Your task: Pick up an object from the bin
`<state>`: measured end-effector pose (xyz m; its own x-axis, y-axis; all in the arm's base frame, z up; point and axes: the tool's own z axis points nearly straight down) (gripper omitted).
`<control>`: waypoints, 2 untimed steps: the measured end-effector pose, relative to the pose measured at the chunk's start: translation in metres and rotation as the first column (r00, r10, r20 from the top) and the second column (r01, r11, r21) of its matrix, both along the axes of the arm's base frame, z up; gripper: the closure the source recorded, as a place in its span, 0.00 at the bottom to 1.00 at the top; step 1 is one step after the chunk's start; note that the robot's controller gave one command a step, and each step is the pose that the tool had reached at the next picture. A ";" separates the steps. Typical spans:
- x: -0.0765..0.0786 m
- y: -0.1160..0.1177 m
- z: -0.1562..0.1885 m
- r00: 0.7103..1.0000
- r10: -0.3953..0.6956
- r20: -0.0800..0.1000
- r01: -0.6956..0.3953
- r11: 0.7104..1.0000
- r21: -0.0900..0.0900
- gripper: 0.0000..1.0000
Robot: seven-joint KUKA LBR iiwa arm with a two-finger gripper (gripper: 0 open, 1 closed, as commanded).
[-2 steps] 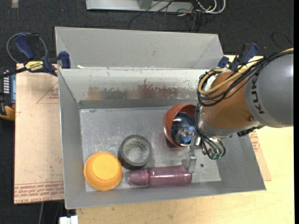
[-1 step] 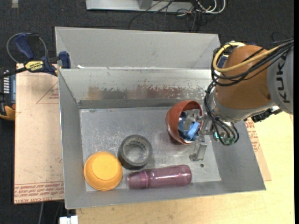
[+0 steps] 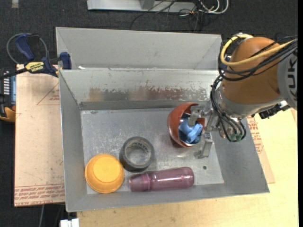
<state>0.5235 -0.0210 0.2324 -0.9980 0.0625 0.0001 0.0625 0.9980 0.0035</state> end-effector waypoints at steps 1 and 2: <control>0.003 -0.006 0.076 1.000 0.000 0.011 0.000 1.000 0.000 0.00; 0.000 0.016 0.011 1.000 -0.014 -0.012 0.014 1.000 0.002 0.00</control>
Offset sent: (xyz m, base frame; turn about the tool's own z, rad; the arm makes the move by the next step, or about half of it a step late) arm -0.0004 0.0154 0.0127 0.0167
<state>0.5230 -0.0045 0.2438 -0.9970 0.0765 0.0123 0.0766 0.9971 0.0047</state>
